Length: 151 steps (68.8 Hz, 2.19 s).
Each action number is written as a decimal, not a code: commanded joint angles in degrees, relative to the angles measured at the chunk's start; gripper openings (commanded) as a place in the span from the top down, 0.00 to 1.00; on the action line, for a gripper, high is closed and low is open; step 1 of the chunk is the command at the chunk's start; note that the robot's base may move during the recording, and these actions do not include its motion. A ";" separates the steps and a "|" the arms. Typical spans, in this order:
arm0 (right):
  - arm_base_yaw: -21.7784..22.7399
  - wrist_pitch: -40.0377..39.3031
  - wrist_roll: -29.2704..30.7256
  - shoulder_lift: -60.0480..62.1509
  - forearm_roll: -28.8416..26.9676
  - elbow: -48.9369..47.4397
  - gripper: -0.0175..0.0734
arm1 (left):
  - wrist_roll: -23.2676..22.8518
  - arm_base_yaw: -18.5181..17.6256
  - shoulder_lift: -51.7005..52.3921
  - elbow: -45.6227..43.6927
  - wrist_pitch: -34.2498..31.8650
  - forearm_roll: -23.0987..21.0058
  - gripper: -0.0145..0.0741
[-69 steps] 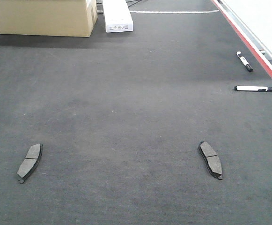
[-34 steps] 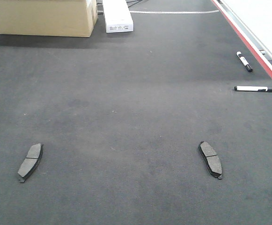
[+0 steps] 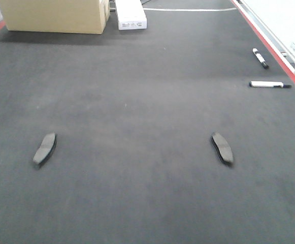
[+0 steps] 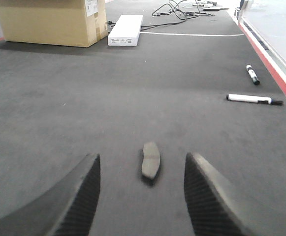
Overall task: Move and align brake pads A on conveyor
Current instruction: 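Raise both open grippers away from the placed pads, then drive the base away from the conveyor belt and turn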
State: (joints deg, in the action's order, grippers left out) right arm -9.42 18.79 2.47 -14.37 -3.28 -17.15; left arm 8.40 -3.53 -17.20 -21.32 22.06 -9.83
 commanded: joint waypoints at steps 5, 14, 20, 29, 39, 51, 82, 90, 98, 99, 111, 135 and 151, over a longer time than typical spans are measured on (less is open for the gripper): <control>-0.03 -4.26 0.34 -0.44 0.15 -1.57 0.40 | -0.14 -0.07 -0.70 -1.54 -4.56 -0.86 0.45; -0.03 -4.21 0.34 -0.44 0.15 -1.57 0.40 | -0.14 -0.07 -0.70 -1.54 -4.56 -0.86 0.45; -0.03 -4.21 0.34 -0.44 0.15 -1.57 0.40 | -0.14 -0.07 -0.70 -1.54 -4.56 -0.86 0.45; -0.03 -4.27 0.34 -0.44 0.15 -1.57 0.40 | -0.14 -0.07 -0.70 -1.54 -4.56 -0.86 0.45; -0.03 -4.27 0.34 -0.44 0.15 -1.57 0.40 | -0.14 -0.07 -0.70 -1.54 -4.56 -0.86 0.45; -0.03 -4.27 0.34 -0.44 0.15 -1.57 0.40 | -0.14 -0.07 -0.70 -1.54 -4.56 -0.86 0.45; -0.03 -4.27 0.34 -0.44 0.15 -1.57 0.40 | -0.14 -0.01 -0.70 -1.54 -4.56 -0.86 0.45; -0.03 -4.27 0.34 -0.44 0.15 -1.57 0.40 | -0.14 -0.01 -0.70 -1.54 -4.56 -0.86 0.45; -0.03 -4.27 0.34 -0.44 0.15 -1.57 0.40 | -0.14 -0.01 -0.70 -1.54 -4.56 -0.86 0.45; -0.03 -4.27 0.34 -0.44 0.15 -1.57 0.40 | -0.14 -0.01 -0.70 -1.54 -4.56 -0.86 0.45; -0.03 -4.27 0.34 -0.44 0.15 -1.57 0.40 | -0.14 -0.01 -0.70 -1.54 -4.56 -0.86 0.45; -0.03 -4.07 0.34 -0.44 0.15 -1.57 0.40 | -0.14 -0.01 -0.70 -1.54 -4.56 -0.86 0.45; -0.03 -4.07 0.34 -0.44 0.15 -1.57 0.40 | -0.14 -0.01 -0.70 -1.54 -4.56 -0.86 0.45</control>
State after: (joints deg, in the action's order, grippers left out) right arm -9.42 18.79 2.47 -14.26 -3.32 -17.15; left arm 8.40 -3.53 -17.20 -21.32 22.06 -9.83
